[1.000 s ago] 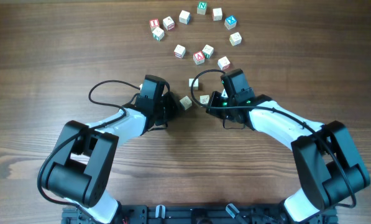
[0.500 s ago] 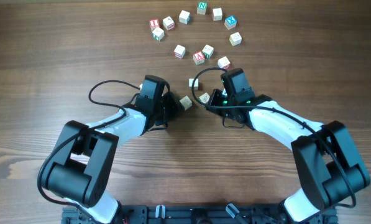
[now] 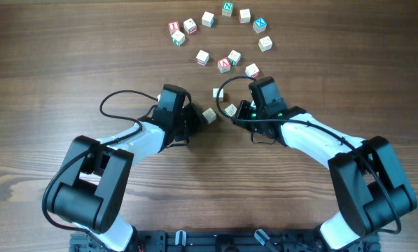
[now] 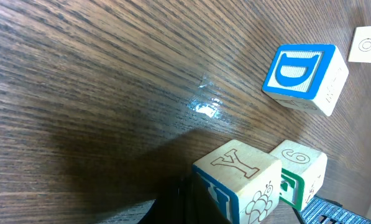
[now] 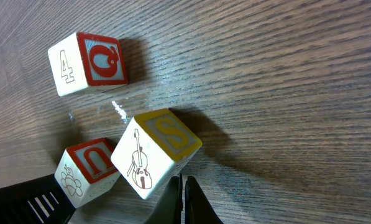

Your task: Form a circle

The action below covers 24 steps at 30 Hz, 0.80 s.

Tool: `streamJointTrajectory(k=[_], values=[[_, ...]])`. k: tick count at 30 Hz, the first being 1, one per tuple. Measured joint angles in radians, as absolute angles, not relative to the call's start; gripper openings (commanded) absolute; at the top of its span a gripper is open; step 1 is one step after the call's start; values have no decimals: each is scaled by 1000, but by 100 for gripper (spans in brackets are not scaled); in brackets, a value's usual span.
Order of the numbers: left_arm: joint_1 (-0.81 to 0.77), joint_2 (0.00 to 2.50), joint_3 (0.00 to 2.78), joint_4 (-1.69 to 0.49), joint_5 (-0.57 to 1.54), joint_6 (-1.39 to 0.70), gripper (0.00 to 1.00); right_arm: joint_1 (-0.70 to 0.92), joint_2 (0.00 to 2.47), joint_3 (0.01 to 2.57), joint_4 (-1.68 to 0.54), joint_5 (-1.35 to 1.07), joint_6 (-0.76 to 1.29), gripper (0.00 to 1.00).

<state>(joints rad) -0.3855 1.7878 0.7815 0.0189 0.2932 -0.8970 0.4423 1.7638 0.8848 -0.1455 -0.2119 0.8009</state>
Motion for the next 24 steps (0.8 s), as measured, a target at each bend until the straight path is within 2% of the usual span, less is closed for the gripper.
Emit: streamJointTrajectory(k=[24], values=[[-385, 1797, 777, 65, 294, -897, 4, 442, 1764, 885, -168, -212, 804, 4]])
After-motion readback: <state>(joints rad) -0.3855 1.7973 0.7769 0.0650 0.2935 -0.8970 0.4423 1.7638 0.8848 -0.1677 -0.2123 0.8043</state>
